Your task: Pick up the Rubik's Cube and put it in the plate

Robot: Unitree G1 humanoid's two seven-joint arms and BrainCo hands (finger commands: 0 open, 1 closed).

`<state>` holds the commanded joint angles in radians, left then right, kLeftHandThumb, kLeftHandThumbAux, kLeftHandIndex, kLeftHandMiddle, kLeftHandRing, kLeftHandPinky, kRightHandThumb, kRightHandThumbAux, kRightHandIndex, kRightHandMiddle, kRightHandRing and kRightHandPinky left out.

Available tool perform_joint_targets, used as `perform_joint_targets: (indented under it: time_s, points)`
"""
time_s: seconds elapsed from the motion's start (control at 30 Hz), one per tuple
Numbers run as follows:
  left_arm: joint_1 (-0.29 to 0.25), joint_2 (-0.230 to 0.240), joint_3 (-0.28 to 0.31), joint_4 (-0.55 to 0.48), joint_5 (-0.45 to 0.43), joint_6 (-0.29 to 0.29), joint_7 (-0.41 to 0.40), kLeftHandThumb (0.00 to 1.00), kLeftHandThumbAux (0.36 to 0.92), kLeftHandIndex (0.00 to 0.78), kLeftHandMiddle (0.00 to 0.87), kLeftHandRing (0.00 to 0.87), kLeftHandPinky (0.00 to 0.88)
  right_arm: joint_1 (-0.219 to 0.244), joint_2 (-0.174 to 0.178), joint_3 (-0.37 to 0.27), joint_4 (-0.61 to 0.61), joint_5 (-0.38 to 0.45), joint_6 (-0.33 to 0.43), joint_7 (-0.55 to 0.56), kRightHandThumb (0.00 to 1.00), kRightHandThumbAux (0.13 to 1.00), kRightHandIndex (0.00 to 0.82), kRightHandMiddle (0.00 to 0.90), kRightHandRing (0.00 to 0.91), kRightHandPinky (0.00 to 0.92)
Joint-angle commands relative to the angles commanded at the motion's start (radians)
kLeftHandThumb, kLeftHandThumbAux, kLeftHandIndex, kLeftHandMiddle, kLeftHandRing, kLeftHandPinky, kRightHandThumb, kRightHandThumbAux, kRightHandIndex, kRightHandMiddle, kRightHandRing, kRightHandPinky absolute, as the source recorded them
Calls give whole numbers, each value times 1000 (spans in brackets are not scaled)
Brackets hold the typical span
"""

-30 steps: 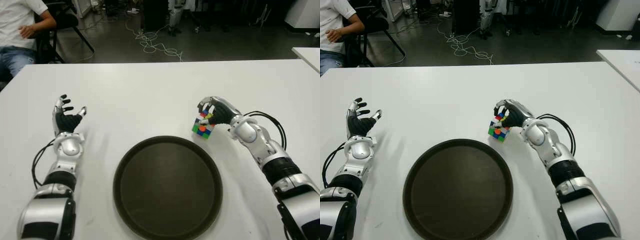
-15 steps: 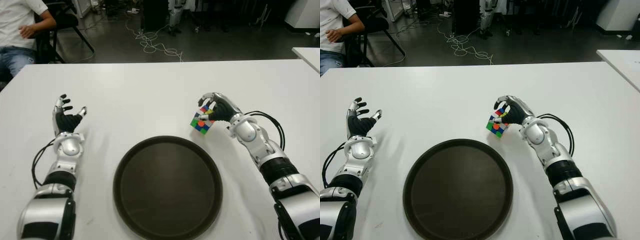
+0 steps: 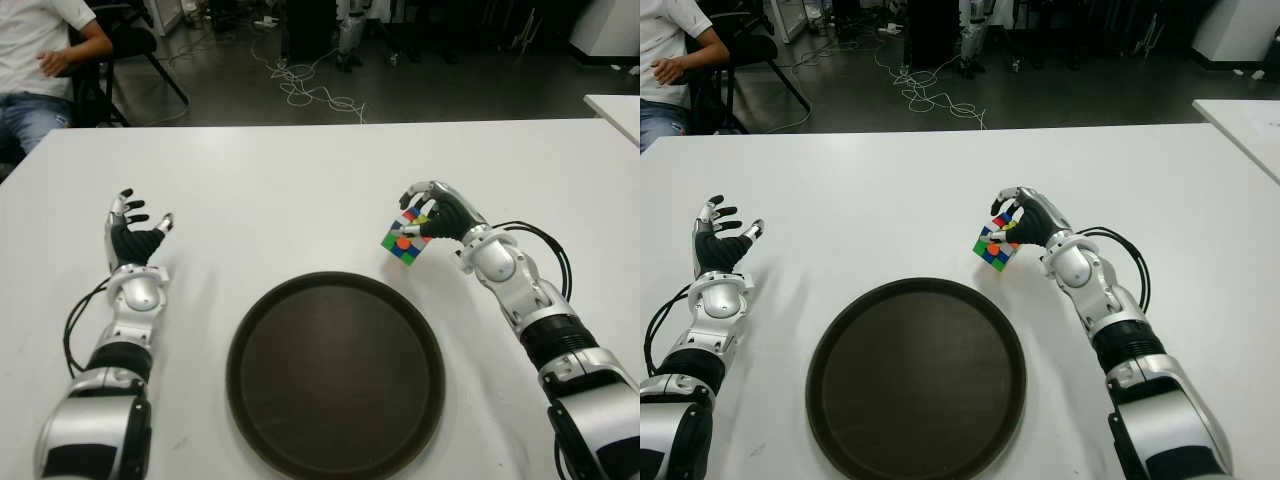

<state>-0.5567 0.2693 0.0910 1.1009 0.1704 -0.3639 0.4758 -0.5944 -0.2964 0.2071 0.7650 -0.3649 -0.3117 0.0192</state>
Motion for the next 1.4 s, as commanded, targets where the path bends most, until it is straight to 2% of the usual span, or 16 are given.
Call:
perform_joint_targets:
  time_s: [0.17, 0.47, 0.63, 0.8, 0.9, 1.03, 1.27, 1.4]
  points:
    - [0, -2, 1, -1, -1, 2, 1, 92, 770, 155, 285, 355, 432, -6, 0, -10, 11, 4, -30, -17, 191, 804, 547, 751, 782, 784]
    - [-1, -1, -2, -2, 4, 5, 7, 96, 772, 136, 235, 281, 363, -13, 12, -37, 44, 45, -115, -29, 187, 793, 588, 760, 786, 784]
    - [0, 0, -4, -4, 5, 3, 3, 99, 770, 135, 231, 291, 396, -10, 27, -63, 54, 98, -190, -13, 162, 786, 574, 754, 783, 782]
    - [1, -1, -4, -6, 4, 0, 2, 120, 765, 132, 217, 279, 380, -1, 43, -85, 56, 146, -233, 20, 144, 781, 557, 752, 785, 782]
    - [1, -2, -3, -5, 2, 2, 3, 127, 772, 131, 220, 287, 393, 36, 73, -108, -22, 235, -224, 95, 153, 790, 563, 754, 786, 784]
    - [-1, 0, -1, -3, 0, 6, 0, 129, 777, 135, 234, 309, 430, 100, 96, -113, -175, 307, -150, 166, 171, 798, 581, 761, 792, 793]
    - [-1, 0, 3, -3, -5, 11, -7, 108, 785, 142, 303, 378, 469, 140, 102, -121, -306, 379, -26, 265, 249, 789, 621, 785, 815, 820]
    - [0, 1, 5, -4, -6, 9, -5, 93, 797, 138, 294, 383, 474, 161, 104, -118, -362, 391, 42, 291, 298, 777, 623, 795, 826, 833]
